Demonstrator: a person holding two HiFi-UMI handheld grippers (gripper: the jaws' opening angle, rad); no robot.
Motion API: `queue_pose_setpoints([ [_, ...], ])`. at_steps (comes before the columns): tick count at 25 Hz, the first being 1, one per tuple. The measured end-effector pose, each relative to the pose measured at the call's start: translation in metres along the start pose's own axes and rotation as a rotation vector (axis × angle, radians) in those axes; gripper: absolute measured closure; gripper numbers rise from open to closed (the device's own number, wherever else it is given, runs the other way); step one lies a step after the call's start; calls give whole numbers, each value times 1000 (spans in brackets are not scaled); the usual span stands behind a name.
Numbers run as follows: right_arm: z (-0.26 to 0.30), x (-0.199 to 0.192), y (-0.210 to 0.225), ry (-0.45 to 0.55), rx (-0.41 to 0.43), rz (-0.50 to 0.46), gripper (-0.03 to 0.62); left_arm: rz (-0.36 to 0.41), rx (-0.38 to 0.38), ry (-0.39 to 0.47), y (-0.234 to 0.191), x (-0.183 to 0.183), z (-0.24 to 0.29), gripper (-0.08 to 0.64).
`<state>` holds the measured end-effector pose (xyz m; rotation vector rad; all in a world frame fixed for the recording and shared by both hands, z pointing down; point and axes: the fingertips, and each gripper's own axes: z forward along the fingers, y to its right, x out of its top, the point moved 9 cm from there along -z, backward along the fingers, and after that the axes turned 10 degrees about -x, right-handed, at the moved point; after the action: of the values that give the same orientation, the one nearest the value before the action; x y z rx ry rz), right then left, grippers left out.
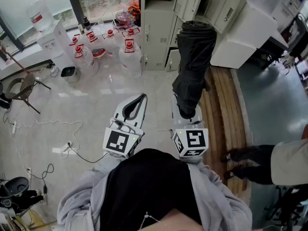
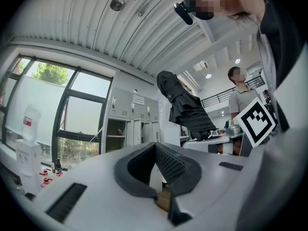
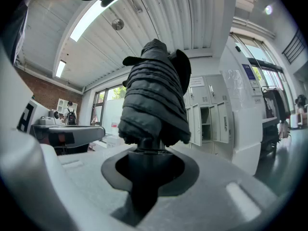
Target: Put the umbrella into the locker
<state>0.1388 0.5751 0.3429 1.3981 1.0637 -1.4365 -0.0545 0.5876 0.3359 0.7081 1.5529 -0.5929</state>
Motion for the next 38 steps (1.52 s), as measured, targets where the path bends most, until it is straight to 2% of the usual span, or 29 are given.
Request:
queue_pose_setpoints([
  [10, -2, -3, 16, -11, 13, 8, 522, 1, 2, 1, 13, -3, 16, 552],
  [22, 17, -23, 40, -95, 64, 54, 520, -22, 31, -34, 17, -16, 38, 552],
  [26, 27, -26, 43, -102, 66, 59, 520, -21, 59, -41, 7, -17, 45, 552],
  [30, 45, -30, 44, -103, 59, 55, 520, -28, 54, -36, -9, -20, 57, 552],
  [38, 118, -31, 42, -93, 31, 43, 520, -26, 25, -21, -77, -29, 94, 552],
])
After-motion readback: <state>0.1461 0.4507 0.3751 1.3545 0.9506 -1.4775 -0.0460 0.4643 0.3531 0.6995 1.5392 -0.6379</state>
